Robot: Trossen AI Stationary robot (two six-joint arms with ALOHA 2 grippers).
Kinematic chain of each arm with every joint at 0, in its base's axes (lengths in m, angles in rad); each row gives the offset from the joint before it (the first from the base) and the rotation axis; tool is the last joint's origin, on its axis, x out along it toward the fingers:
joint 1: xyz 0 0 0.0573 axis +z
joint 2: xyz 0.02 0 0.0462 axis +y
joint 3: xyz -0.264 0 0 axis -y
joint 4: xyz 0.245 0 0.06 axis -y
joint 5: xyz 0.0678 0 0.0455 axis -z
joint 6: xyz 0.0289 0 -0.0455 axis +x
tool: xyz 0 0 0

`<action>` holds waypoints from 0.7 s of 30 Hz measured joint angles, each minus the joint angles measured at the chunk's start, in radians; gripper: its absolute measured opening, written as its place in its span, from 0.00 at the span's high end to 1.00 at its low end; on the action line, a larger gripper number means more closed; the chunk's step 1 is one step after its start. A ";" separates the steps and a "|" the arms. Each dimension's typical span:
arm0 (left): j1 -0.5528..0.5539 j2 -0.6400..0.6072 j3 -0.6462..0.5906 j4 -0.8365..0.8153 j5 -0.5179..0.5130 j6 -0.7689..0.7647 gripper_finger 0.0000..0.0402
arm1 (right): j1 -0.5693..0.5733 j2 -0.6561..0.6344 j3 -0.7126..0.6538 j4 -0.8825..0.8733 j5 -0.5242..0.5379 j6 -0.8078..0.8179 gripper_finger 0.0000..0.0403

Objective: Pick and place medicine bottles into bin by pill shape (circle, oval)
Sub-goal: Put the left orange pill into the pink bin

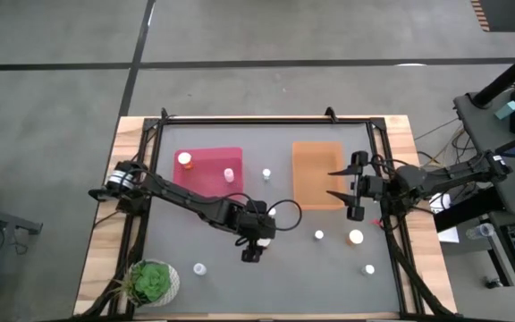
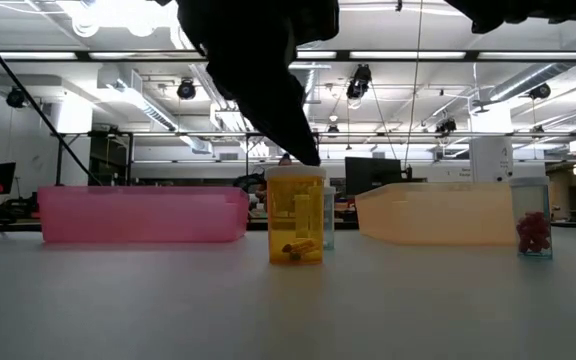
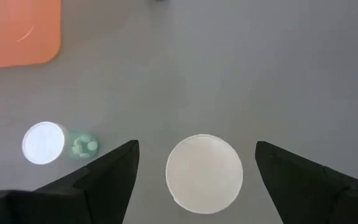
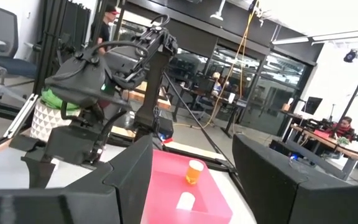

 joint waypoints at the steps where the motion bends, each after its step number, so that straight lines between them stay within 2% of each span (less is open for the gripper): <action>1: 0.000 0.000 0.000 0.000 0.000 -0.005 0.24 | 0.000 0.000 0.000 -0.004 0.000 0.000 0.47; 17: -0.018 0.000 -0.078 0.071 -0.024 -0.056 0.24 | 0.000 0.000 0.000 -0.010 0.000 0.000 0.47; 21: -0.018 0.000 -0.078 0.070 -0.035 -0.056 0.27 | 0.000 0.000 0.000 -0.010 0.000 -0.001 0.47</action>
